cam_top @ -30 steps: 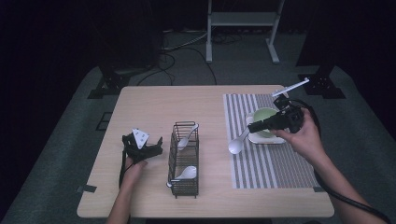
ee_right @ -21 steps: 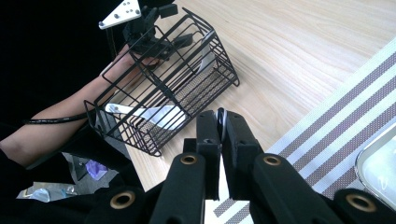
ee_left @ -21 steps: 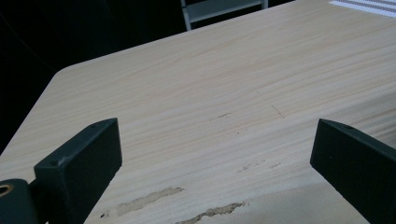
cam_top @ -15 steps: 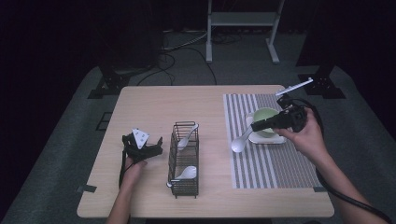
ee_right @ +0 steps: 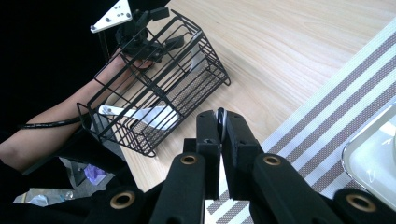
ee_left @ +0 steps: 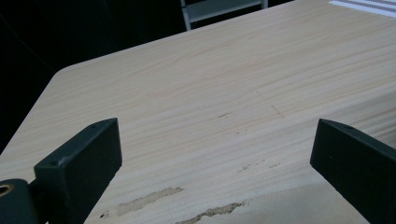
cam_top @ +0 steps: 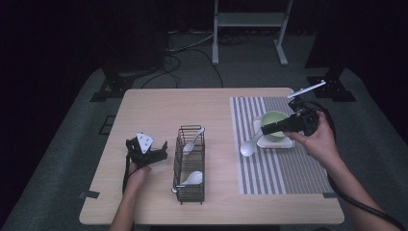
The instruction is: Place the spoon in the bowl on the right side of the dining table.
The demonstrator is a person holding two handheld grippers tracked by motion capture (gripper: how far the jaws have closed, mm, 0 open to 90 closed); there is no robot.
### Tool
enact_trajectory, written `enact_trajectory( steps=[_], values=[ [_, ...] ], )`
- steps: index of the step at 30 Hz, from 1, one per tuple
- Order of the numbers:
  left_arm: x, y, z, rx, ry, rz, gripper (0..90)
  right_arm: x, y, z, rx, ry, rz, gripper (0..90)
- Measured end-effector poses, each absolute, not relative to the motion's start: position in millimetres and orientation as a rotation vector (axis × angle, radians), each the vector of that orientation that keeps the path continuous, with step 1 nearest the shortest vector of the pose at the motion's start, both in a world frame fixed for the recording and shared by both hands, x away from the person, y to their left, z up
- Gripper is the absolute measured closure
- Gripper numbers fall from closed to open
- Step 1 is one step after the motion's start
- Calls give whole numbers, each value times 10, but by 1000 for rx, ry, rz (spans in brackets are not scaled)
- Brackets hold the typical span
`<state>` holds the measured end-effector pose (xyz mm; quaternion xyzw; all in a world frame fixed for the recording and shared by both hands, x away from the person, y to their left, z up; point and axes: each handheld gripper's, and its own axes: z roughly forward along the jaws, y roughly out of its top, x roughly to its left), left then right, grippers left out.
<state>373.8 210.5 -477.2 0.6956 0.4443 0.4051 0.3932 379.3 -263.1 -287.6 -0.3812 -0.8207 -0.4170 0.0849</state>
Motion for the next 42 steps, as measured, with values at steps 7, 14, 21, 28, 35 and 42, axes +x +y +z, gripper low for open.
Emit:
enact_trajectory(
  steps=[7,14,21,28,35,42],
  values=[
    [3739,2106,-4771,1766,1128,1028,11,3818,-2696,-2887,-1161,-2439,-1250,855],
    [3738,2106,-4771,1766,1127,1030,11,3842,-2751,-2898,-1189,-2430,-1250,855],
    [3738,2107,-4771,1766,1129,1029,11,3864,-2818,-2895,-1211,-2420,-1260,855],
    [3738,2107,-4771,1764,1130,1029,12,3877,-2857,-2901,-1228,-2411,-1263,855],
    [3738,2108,-4770,1765,1130,1028,11,3902,-2911,-2911,-1251,-2402,-1266,855],
    [3737,2107,-4770,1766,1128,1031,12,3915,-2958,-2917,-1271,-2394,-1269,855]
  ],
)
